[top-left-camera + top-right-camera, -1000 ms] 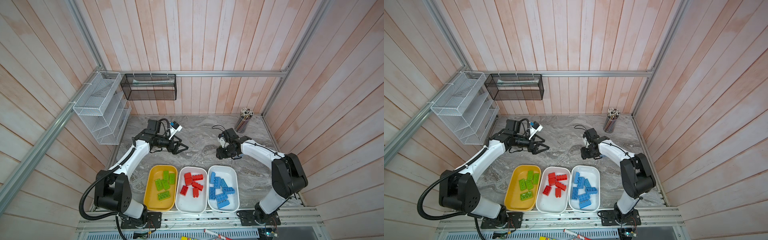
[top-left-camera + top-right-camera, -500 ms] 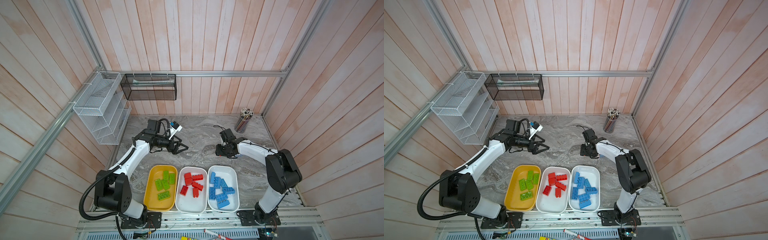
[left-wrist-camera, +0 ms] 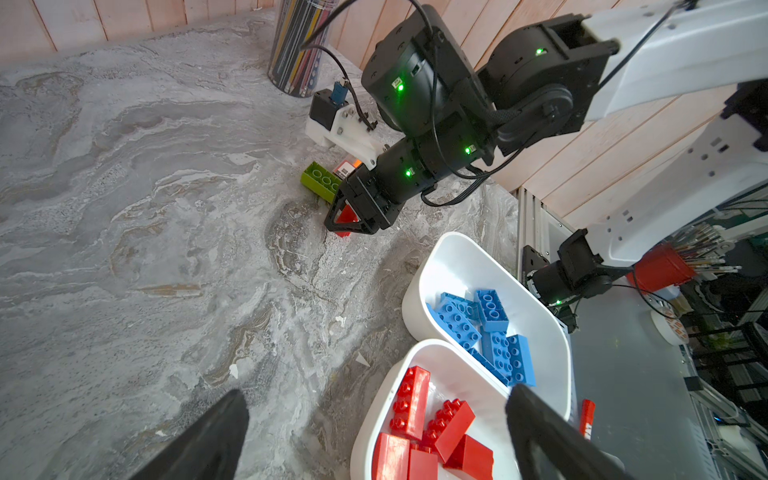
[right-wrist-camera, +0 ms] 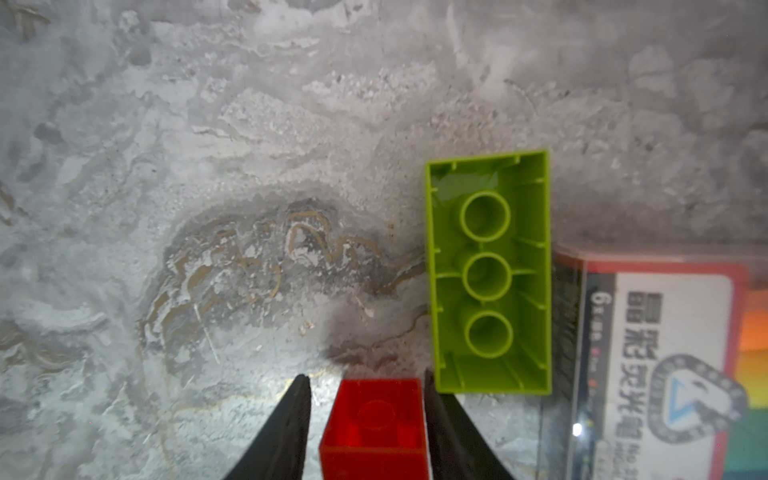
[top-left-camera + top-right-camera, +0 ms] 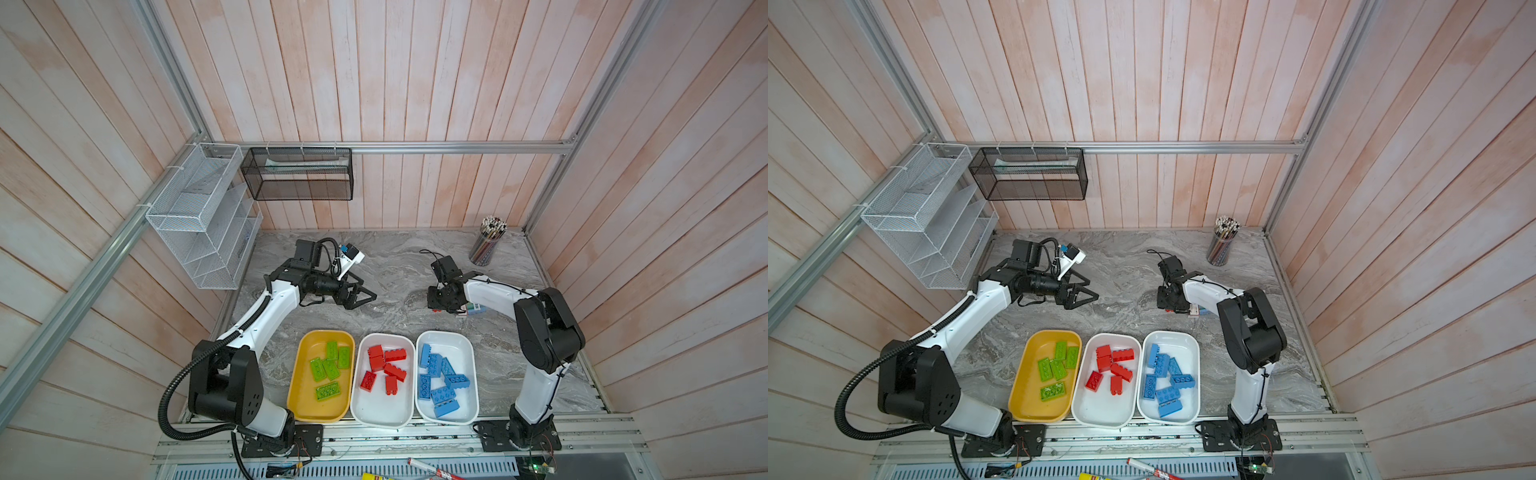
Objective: Sort the legos into containers by color
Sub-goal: 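Return the right gripper to the pile and grasp the small red brick, then carry the small red brick into the middle white tub and release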
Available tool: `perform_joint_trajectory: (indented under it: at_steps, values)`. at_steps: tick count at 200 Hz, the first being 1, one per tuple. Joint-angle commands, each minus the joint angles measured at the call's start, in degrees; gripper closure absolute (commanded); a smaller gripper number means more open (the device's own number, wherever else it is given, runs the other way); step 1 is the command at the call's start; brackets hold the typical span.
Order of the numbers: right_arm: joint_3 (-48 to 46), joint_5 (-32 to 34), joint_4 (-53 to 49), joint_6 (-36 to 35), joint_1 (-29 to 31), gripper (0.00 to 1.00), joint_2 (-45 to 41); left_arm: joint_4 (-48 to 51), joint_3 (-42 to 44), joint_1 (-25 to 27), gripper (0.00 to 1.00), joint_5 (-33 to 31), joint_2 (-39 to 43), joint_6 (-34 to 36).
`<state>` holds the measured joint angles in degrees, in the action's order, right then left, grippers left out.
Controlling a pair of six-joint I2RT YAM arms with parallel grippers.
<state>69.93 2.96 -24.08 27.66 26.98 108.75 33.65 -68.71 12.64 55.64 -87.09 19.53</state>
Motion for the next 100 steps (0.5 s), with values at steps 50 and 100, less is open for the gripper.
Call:
perform_joint_trajectory:
  at_steps: [50, 100]
  values:
    - [1.7, 5.1, -4.0, -3.2, 1.9, 0.6, 2.6, -0.2, 0.5, -0.3, 0.01, 1.1, 0.0, 1.4]
    - [1.2, 5.7, -5.9, -4.0, 2.2, 0.77, 0.0, -0.2, 0.5, -0.3, 0.01, 1.1, 0.0, 1.3]
